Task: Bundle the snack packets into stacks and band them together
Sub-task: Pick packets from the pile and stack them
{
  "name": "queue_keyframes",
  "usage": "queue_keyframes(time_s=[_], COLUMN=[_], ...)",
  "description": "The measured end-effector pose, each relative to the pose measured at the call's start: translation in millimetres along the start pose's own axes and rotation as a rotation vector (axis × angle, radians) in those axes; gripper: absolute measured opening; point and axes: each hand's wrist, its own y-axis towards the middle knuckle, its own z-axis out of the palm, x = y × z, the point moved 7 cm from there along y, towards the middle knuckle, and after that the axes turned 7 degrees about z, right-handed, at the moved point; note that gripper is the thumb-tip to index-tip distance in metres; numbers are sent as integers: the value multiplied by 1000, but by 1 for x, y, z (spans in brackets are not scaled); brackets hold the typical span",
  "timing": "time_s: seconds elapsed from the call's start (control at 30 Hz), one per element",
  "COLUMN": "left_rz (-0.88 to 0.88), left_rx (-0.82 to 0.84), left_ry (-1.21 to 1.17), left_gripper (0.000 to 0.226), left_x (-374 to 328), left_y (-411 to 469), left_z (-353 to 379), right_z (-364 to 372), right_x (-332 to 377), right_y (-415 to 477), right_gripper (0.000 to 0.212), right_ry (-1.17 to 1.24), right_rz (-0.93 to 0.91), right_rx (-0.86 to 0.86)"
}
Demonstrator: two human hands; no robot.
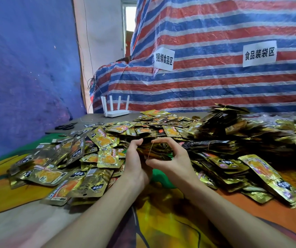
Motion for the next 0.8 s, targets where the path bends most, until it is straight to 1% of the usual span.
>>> queue_keyframes(time_s=[0.1,0.13,0.2,0.27,0.3,0.33,0.4,0.47,0.5,0.63,0.7,0.8], left_rz=[4,14,19,0,-4,6,56,80,79,92,95,154], left_rx=[-14,-16,-25,-24,-24,-31,-62,-73,-67,-35,4,45], left_ry=[7,15,54,72,79,96,158,217,251,406,468,474], left_gripper=[36,34,32,32,32,33,35,50,54,45,55,85], left_x=[-2,-3,-6,-6,-6,-7,-8,-6,-3,2,7,9], left_y=[1,3,4,4,4,4,7,10,11,14,16,16], left_z=[-2,-3,-5,-6,-5,-6,-8,-10,-10,-8,-7,-3], right_z=[4,4,4,5,6,7,6,4,3,0,-6,-21], right_x=[-4,-6,-12,-14,-14,-14,-17,-22,-24,-27,-27,-24], right_y=[2,3,4,6,5,5,6,7,7,10,13,21], right_gripper=[76,79,67,53,51,51,55,58,61,62,58,48], right_ry=[-27,-39,-75,-45,-18,-9,-37,-97,-125,-189,-207,-215], right_rz=[13,26,69,128,166,201,258,306,323,357,353,349], right_rx=[24,34,73,164,213,247,263,248,249,283,267,170])
